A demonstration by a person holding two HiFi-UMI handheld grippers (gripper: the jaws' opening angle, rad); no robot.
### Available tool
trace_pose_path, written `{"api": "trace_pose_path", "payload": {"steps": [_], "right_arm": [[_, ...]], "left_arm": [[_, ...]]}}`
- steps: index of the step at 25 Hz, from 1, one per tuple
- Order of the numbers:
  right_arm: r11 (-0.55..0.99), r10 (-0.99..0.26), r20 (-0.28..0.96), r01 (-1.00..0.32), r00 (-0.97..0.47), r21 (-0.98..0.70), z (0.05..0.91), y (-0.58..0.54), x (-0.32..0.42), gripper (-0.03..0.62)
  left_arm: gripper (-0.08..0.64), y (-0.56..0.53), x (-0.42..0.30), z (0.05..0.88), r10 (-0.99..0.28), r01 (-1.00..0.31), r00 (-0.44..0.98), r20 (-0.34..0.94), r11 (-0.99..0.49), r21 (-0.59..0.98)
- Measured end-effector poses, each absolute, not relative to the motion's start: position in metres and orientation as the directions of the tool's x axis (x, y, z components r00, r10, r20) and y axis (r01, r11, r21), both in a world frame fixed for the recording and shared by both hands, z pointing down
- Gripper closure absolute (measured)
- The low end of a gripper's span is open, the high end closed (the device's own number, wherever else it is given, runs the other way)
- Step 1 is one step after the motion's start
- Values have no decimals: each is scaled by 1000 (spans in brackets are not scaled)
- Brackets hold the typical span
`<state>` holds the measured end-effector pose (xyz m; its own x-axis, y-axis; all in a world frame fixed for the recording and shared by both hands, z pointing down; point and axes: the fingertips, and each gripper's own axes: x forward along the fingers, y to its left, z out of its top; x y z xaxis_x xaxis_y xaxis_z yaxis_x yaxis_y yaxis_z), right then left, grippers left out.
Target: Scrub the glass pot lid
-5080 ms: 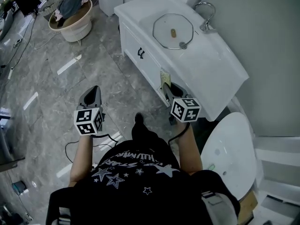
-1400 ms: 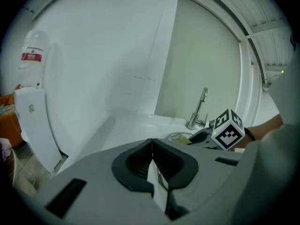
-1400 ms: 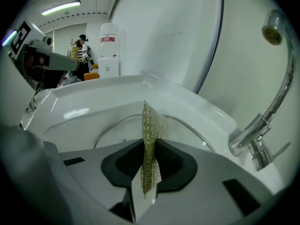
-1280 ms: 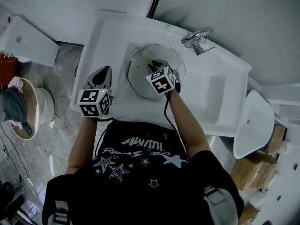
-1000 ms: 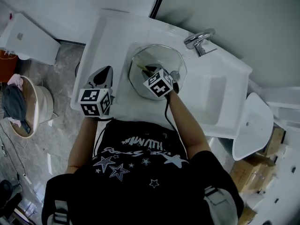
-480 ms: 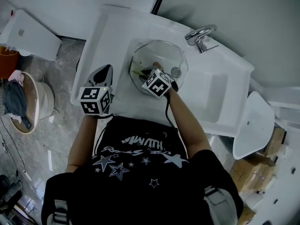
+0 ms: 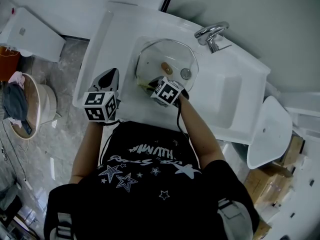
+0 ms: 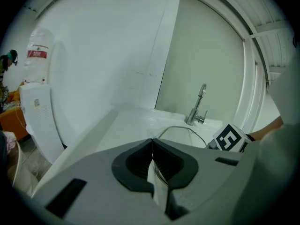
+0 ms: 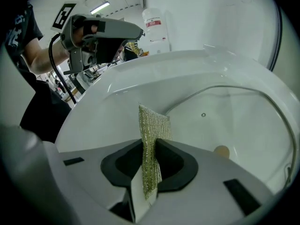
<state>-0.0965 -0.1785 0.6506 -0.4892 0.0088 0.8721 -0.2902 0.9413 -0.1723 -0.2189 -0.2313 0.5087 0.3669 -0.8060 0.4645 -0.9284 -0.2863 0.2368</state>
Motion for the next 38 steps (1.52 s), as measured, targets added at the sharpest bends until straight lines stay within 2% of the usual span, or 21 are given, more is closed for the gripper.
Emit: {"api": "trace_pose_path", "payload": {"steps": [7,17,22,28,38], "right_arm": [[925,40,868,-311,-495,-220,654,-164,-87,511],[942,-43,874,-310,-484,-126,639,-168,-69,520],[918,-241,878,-390,-413,68,617,-210,-34,522],[832,-511,796,-417,-323,365,573,-278,-10,523],[734,-662,723,-365,-198,572,565,-328,1,523]], "left_arm": [[551,-225,-210,509,-803,-926,374,464,-295,237],[551,-221,-202,507,-799,-919,390,457,-309,245],[551,-223,-197,504,-796,-914,403,452,-323,245],[551,-225,-197,504,-790,-912,410,456,-337,236],[551,-222,-200,504,-784,-908,417,460,-343,239]]}}
